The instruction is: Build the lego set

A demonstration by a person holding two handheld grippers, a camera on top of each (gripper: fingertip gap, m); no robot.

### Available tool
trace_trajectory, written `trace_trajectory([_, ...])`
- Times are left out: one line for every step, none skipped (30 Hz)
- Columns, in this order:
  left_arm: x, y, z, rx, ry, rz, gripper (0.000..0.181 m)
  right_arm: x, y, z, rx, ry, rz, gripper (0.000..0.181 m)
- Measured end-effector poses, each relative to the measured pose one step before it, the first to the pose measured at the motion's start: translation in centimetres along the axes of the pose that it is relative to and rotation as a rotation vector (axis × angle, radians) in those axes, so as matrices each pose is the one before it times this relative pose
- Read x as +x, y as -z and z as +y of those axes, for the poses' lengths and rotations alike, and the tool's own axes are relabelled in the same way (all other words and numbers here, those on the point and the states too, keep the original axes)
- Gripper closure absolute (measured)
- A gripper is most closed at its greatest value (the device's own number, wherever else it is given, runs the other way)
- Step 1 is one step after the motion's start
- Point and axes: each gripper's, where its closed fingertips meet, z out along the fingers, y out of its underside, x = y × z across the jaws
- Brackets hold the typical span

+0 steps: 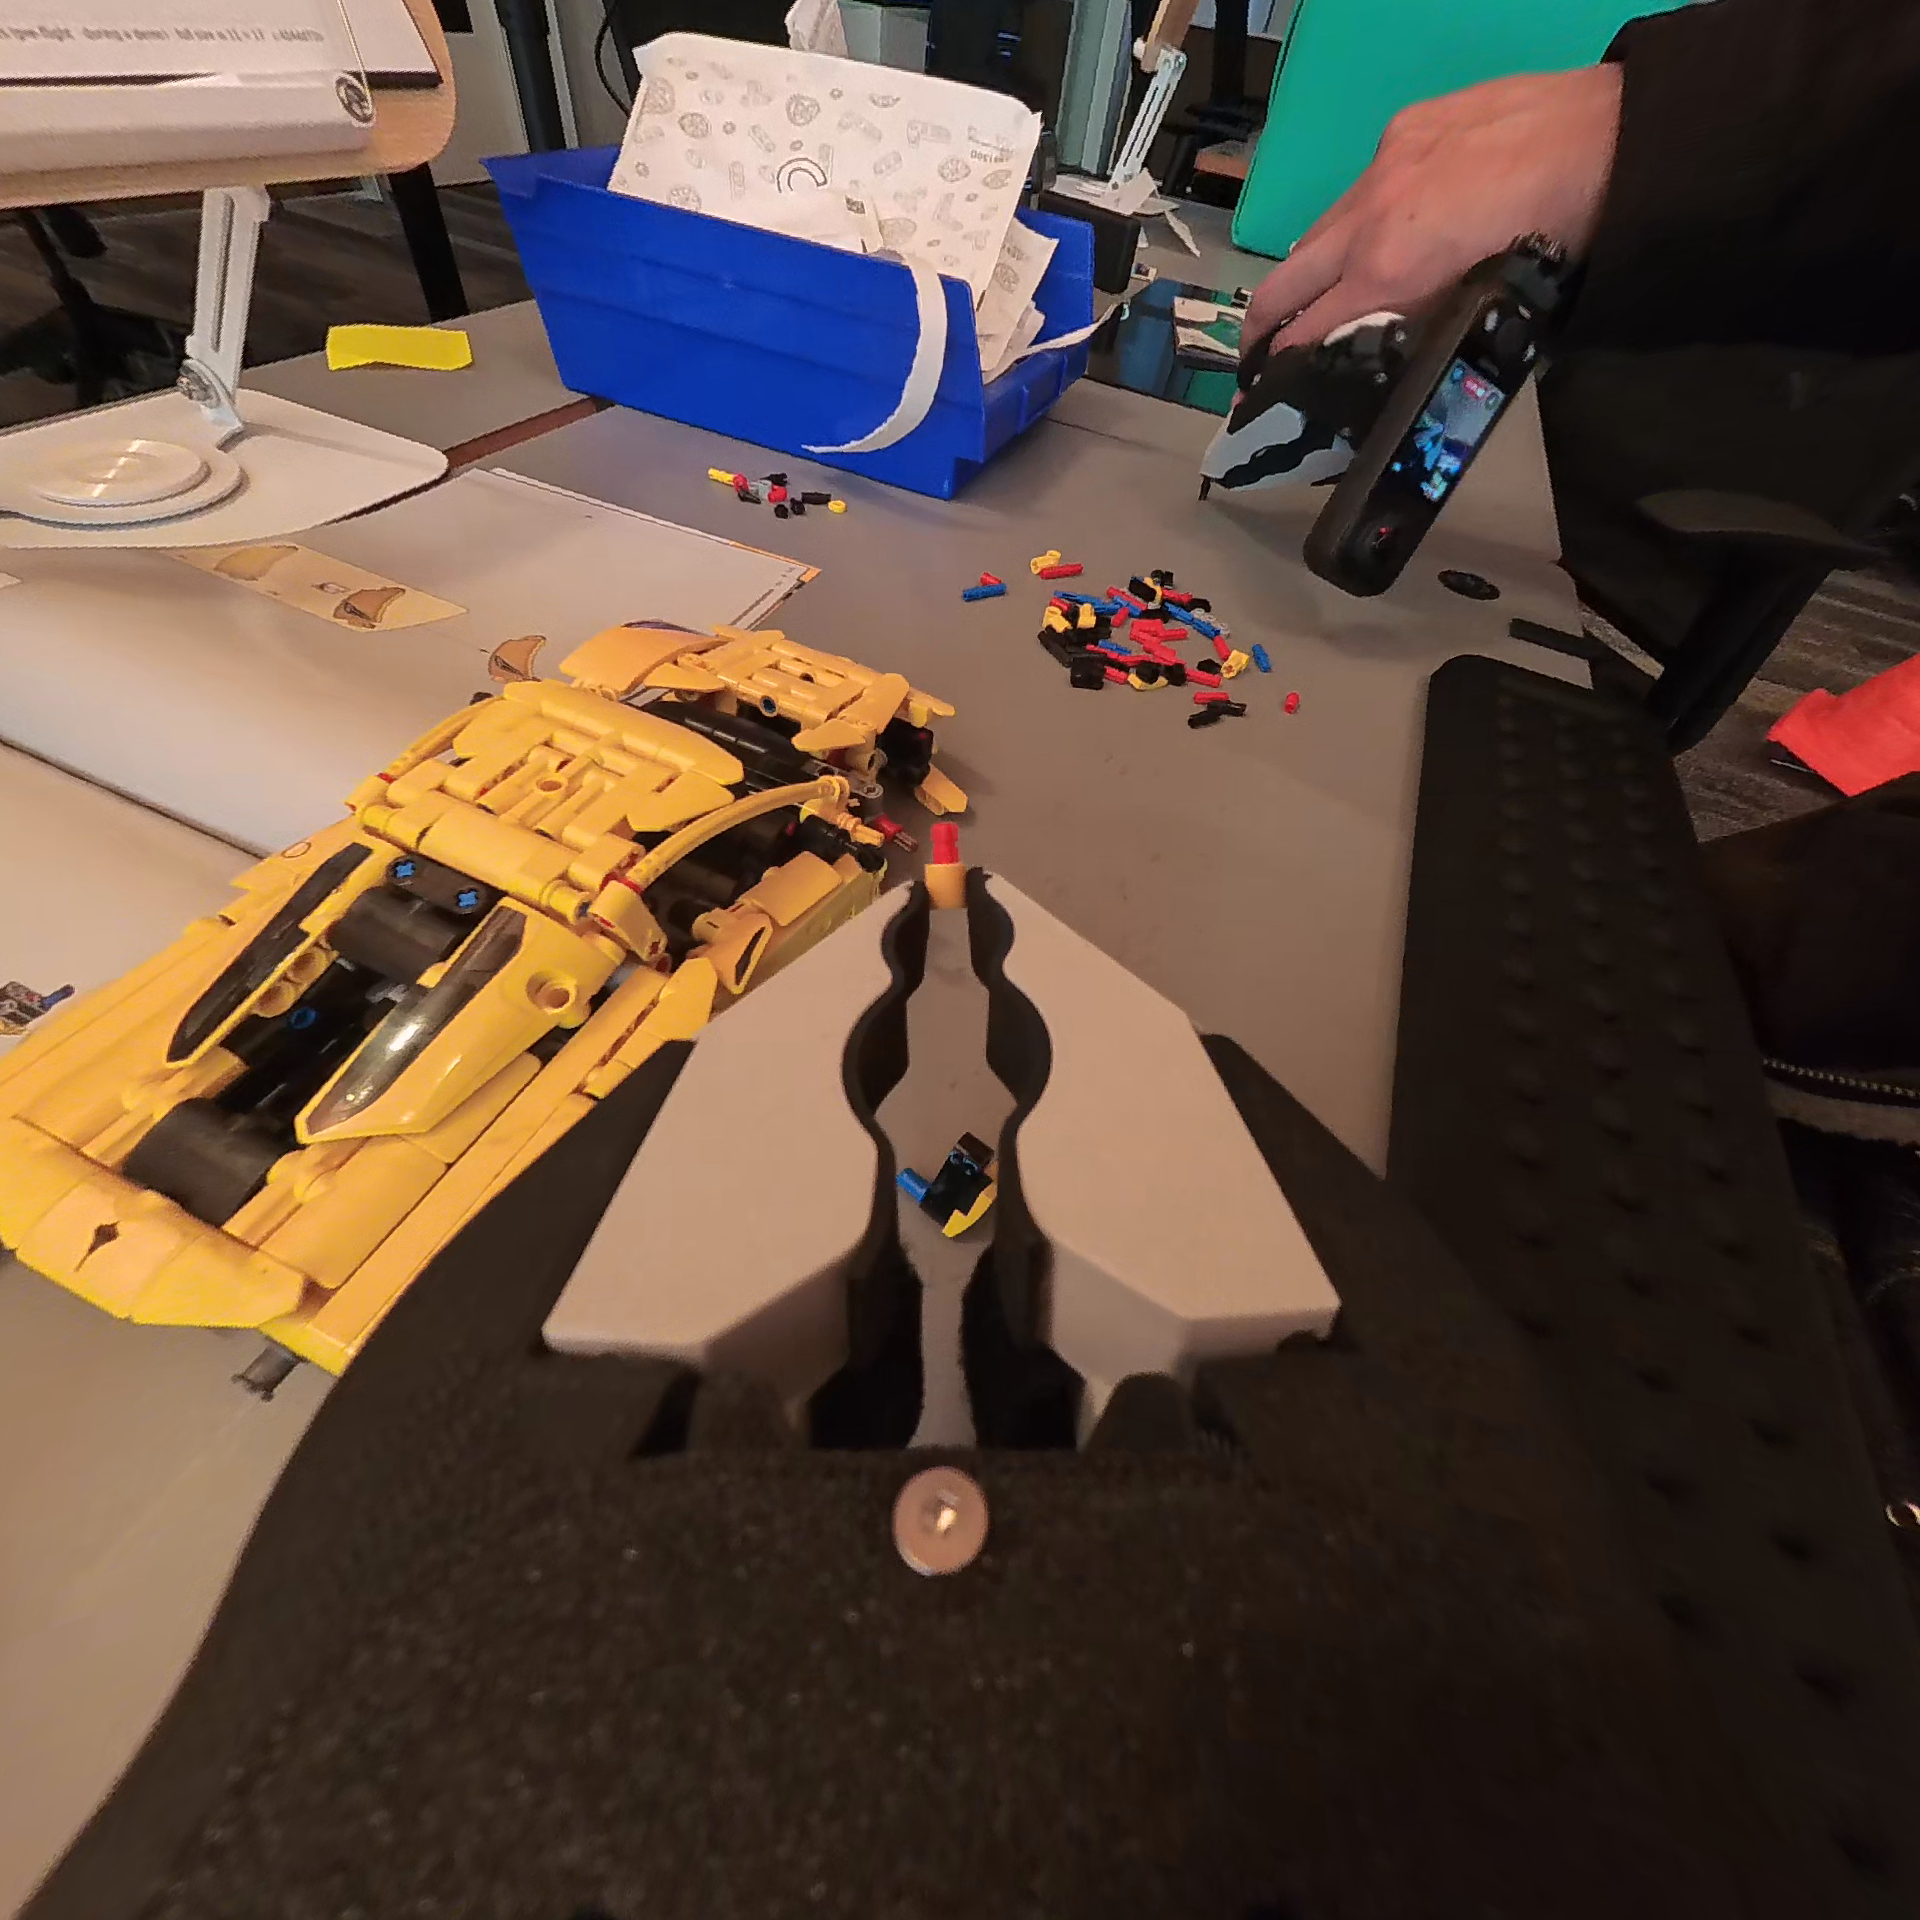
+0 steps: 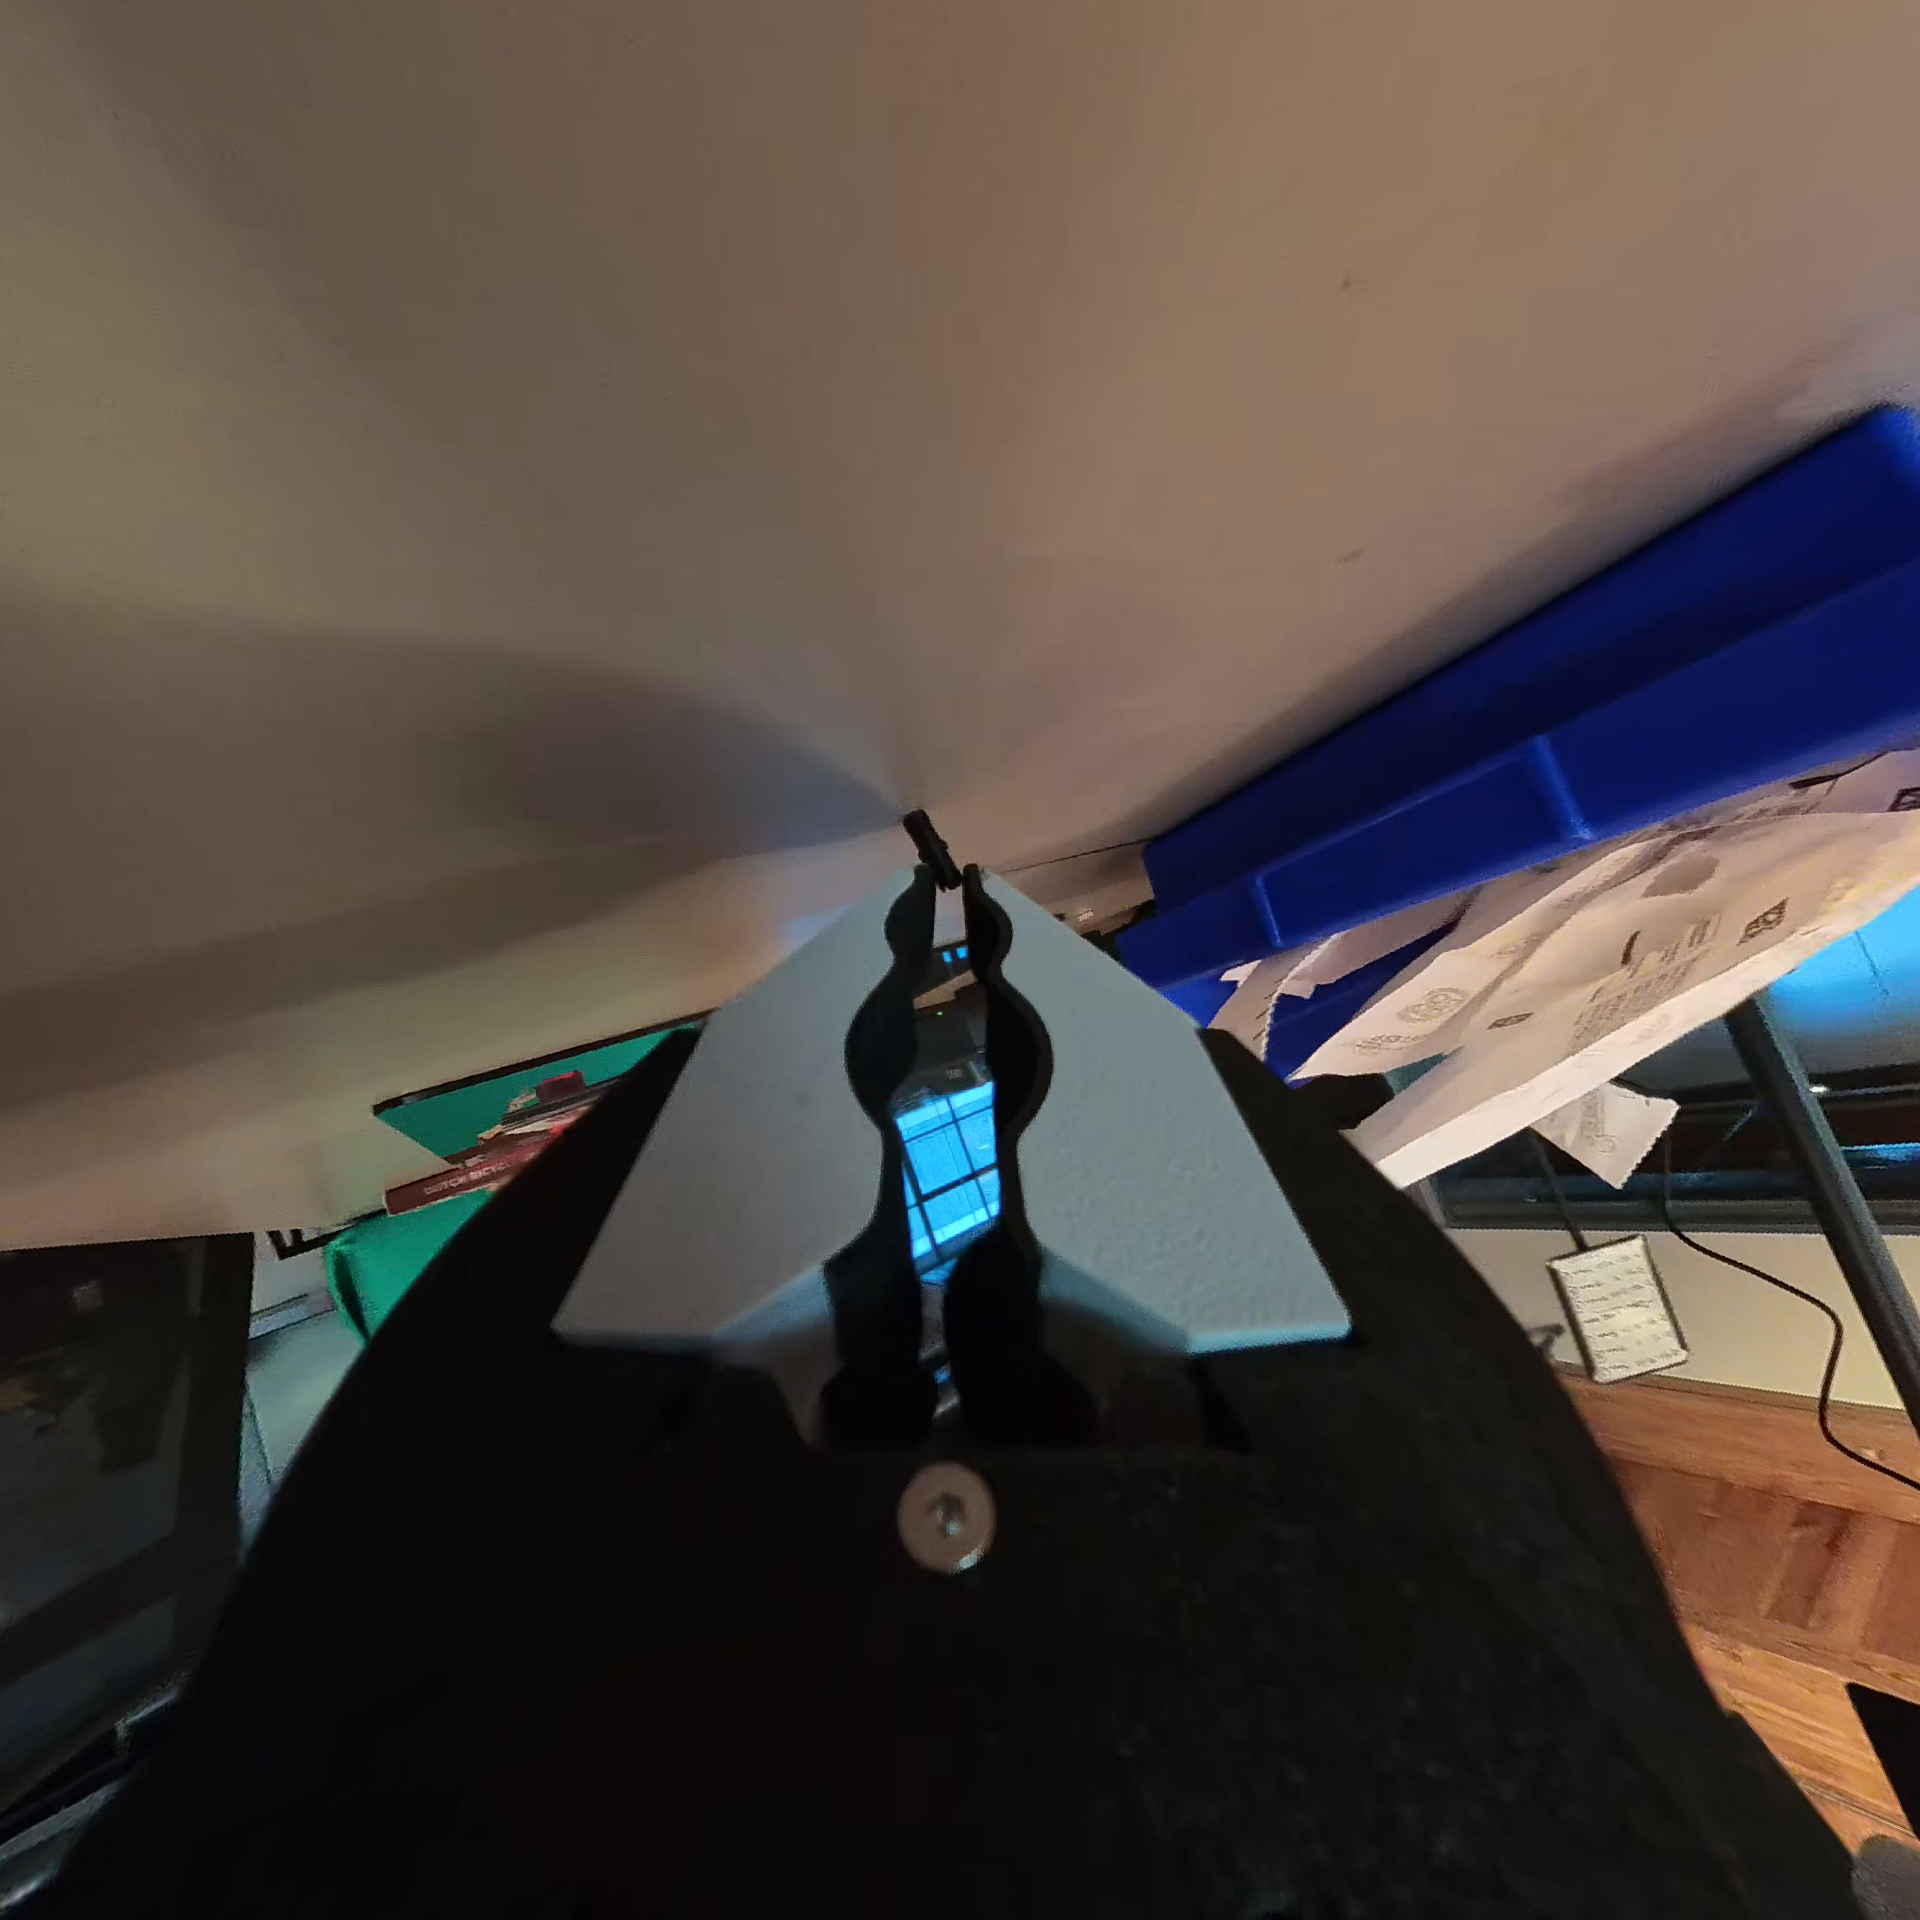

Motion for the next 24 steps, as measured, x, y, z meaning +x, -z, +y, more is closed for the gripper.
trace_trajectory([-0.017, -0.009, 0.012, -0.0005, 0.0, -0.0005, 0.174, -0.026, 0.052, -0.035, 0.0028, -0.0034, -0.0052, 0.178])
trace_trajectory([-0.014, -0.005, 0.021, -0.001, -0.0003, -0.0008, 0.174, 0.063, 0.052, -0.083, 0.0071, -0.0016, 0.0017, 0.178])
trace_trajectory([-0.012, -0.004, 0.008, -0.0008, -0.0004, -0.0007, 0.174, -0.023, 0.048, -0.066, 0.004, -0.0034, -0.0041, 0.178])
trace_trajectory([0.009, -0.011, 0.01, -0.0001, -0.0004, 0.0002, 0.174, -0.064, 0.024, 0.005, 0.0003, -0.0027, -0.0071, 0.178])
trace_trajectory([0.007, -0.007, 0.002, -0.0003, -0.0003, 0.0006, 0.174, -0.058, 0.011, 0.015, -0.0007, -0.0041, -0.0069, 0.178])
trace_trajectory([0.008, -0.006, 0.006, -0.0005, -0.0003, 0.0, 0.174, -0.068, -0.014, 0.037, -0.0019, -0.0035, -0.0072, 0.177])
trace_trajectory([0.004, 0.0, 0.002, 0.0, -0.001, -0.0006, 0.174, -0.013, -0.012, 0.012, 0.001, -0.0007, -0.0015, 0.177])
trace_trajectory([-0.007, 0.0, -0.015, 0.0005, -0.0011, -0.0007, 0.174, 0.01, -0.019, 0.03, 0.0009, 0.0003, 0.0011, 0.177])
trace_trajectory([0.021, 0.001, 0.002, -0.0001, -0.0001, 0.0008, 0.174, -0.036, -0.027, 0.031, -0.0002, -0.0015, -0.0014, 0.177])
trace_trajectory([0.009, -0.005, 0.004, -0.0006, 0.0005, 0.0011, 0.175, -0.028, -0.019, 0.034, -0.0008, -0.0028, -0.0026, 0.177])
trace_trajectory([0.0, -0.007, 0.018, -0.0007, -0.0003, -0.0005, 0.174, 0.001, 0.006, 0.016, 0.0013, -0.0031, 0.0001, 0.176])
trace_trajectory([-0.005, -0.008, 0.015, -0.0006, -0.0003, -0.0002, 0.174, -0.014, 0.025, -0.056, 0.0057, -0.0021, -0.0003, 0.176])
trace_trajectory([-0.004, -0.007, 0.001, -0.0003, 0.0002, 0.0002, 0.174, -0.033, 0.037, -0.031, 0.004, -0.0019, -0.0018, 0.176])
trace_trajectory([0.012, 0.009, -0.013, 0.0006, -0.0007, -0.0002, 0.174, 0.019, 0.013, 0.04, -0.0011, -0.0025, 0.0006, 0.176])
trace_trajectory([-0.005, 0.005, -0.006, 0.0007, -0.0012, -0.0004, 0.174, -0.019, 0.015, 0.038, -0.0009, -0.0022, -0.0016, 0.175])
trace_trajectory([-0.002, -0.015, 0.017, -0.001, -0.0001, -0.0001, 0.174, -0.065, 0.012, 0.017, 0.0014, -0.0019, -0.0039, 0.175])
trace_trajectory([0.005, -0.003, 0.025, -0.0013, 0.0003, 0.0002, 0.174, -0.038, 0.006, 0.01, 0.0018, -0.003, -0.0021, 0.174])
trace_trajectory([-0.002, -0.011, 0.01, -0.0003, -0.0003, 0.0, 0.174, -0.018, -0.016, 0.056, -0.0018, -0.0036, -0.0008, 0.174])
trace_trajectory([0.003, 0.003, -0.01, 0.0001, -0.0005, -0.0003, 0.174, -0.061, -0.03, 0.071, -0.0022, -0.0025, -0.0033, 0.173])
trace_trajectory([-0.002, 0.0, 0.0, 0.0001, -0.0007, -0.0005, 0.174, -0.042, -0.02, 0.011, 0.0021, -0.0041, -0.0022, 0.172])
trace_trajectory([0.007, -0.001, 0.014, -0.0002, -0.0004, 0.0001, 0.174, 0.029, -0.011, -0.013, 0.0033, -0.006, 0.0012, 0.172])
trace_trajectory([0.009, -0.006, 0.019, -0.0009, 0.0, 0.0006, 0.174, -0.041, -0.018, -0.021, 0.0031, -0.0057, -0.0028, 0.171])
trace_trajectory([0.006, -0.015, 0.018, -0.001, -0.0004, -0.0001, 0.174, -0.015, -0.01, -0.048, 0.0039, -0.0056, -0.001, 0.17])
trace_trajectory([-0.001, 0.003, -0.009, 0.0, -0.0009, -0.0004, 0.174, 0.052, 0.01, -0.102, 0.0069, -0.0077, 0.0024, 0.169])
